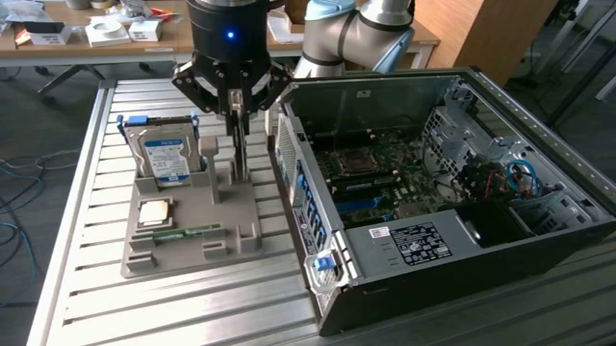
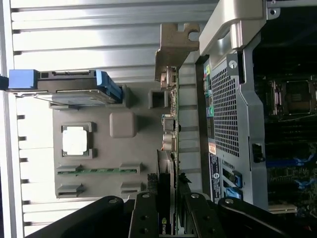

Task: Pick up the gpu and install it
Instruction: 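Pick up the gpu and move the gpu toward the slot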

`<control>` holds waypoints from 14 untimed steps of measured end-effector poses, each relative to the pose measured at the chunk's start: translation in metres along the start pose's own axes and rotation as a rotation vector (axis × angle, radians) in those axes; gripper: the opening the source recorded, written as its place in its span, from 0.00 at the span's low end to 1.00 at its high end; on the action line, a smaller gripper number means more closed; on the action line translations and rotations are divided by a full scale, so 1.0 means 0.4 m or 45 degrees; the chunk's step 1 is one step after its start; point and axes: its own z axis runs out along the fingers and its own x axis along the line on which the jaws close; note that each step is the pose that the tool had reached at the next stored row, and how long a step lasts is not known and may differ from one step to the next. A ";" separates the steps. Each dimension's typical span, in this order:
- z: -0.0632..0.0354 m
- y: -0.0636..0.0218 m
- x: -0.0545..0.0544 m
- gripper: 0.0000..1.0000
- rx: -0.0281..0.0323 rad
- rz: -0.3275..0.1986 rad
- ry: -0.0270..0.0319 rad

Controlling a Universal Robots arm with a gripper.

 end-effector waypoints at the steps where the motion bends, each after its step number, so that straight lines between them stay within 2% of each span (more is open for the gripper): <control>1: -0.003 0.000 0.000 0.26 -0.0001 0.000 0.0000; 14: -0.056 0.004 -0.001 0.26 -0.0001 0.000 -0.0001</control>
